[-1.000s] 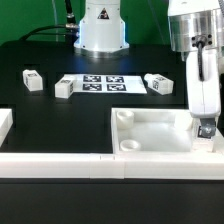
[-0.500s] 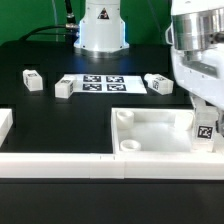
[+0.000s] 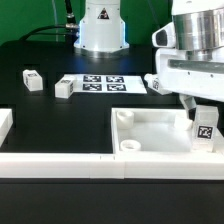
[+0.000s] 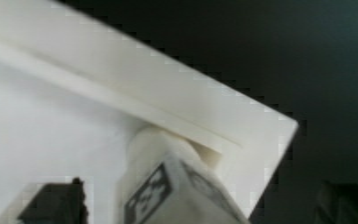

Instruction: Assemble square table

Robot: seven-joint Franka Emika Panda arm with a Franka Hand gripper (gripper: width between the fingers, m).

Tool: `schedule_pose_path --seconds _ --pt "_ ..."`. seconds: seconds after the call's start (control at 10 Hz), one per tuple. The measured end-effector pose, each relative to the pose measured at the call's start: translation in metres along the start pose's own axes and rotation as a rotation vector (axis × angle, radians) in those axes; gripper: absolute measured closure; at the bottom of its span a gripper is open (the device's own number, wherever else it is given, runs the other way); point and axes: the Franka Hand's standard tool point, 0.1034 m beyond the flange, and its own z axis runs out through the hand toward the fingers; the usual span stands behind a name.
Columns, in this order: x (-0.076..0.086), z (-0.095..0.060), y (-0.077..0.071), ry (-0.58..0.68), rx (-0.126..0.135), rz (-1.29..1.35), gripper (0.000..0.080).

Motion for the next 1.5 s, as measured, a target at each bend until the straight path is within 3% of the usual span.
schedule_pose_path --seconds 0.1,0.4,0.5,0.6,0.9,1.4,1.5 --pt "0.006 -0.003 -0.006 0.017 0.006 -0.126 0.015" --pt "0.006 0.0 -0.002 0.016 0.001 -0.082 0.0162" --pt "0.008 0.0 0.0 0.018 -0.001 -0.033 0.0331" --pt "0.011 0.0 0.003 0.024 -0.007 0.007 0.0448" --pt "0.017 0.0 0.01 0.036 -0.017 0.172 0.0448" --pt "0.017 -0.001 0.011 0.036 -0.019 0.155 0.0448" --pt "0.016 -0.008 0.009 0.038 -0.012 0.143 0.0448"
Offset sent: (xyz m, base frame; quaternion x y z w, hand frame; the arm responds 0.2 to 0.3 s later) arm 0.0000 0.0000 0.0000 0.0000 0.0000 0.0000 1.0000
